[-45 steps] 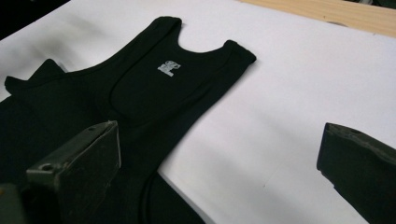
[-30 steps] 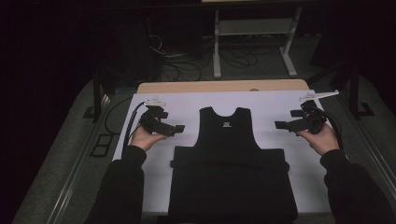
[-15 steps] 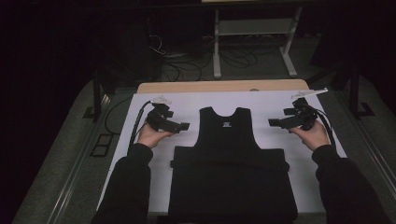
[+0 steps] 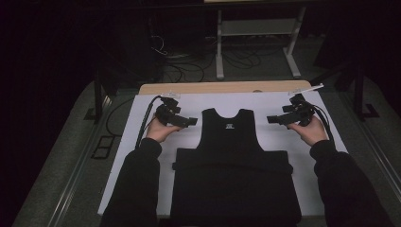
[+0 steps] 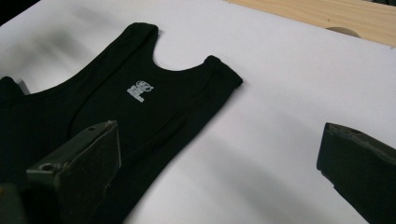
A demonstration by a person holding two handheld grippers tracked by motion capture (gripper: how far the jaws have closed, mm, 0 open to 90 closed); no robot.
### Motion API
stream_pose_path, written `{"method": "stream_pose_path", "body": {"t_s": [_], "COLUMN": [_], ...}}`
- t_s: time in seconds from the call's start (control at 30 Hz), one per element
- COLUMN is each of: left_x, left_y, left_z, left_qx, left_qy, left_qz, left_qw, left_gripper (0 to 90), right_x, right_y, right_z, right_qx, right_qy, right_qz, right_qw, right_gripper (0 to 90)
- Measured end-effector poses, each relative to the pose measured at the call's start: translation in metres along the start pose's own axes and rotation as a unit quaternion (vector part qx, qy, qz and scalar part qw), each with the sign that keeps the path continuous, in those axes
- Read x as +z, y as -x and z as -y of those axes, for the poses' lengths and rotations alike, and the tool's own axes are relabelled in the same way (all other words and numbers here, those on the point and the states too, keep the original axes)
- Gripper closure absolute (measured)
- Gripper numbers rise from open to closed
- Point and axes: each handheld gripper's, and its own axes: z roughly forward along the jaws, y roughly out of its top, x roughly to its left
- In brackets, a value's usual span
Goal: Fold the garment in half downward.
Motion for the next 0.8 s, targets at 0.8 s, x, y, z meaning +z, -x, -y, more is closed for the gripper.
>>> {"method": "stream_pose_path", "body": {"t_s": [0.8], "left_x": [0.049], "left_y": [-0.005], "left_z": [-0.013], "left_qx": [-0.011], "left_qy": [-0.032], "left_qz": [0.002], "left_qw": [0.9994], "left_gripper": [0.0], "right_x": [0.044], "right_y": [0.008], "right_z": [-0.013], "right_qx": [0.013], "right_qy": [-0.028], "right_qz": [0.009], "right_qw": [0.9995], "right_gripper": [0.0]}}
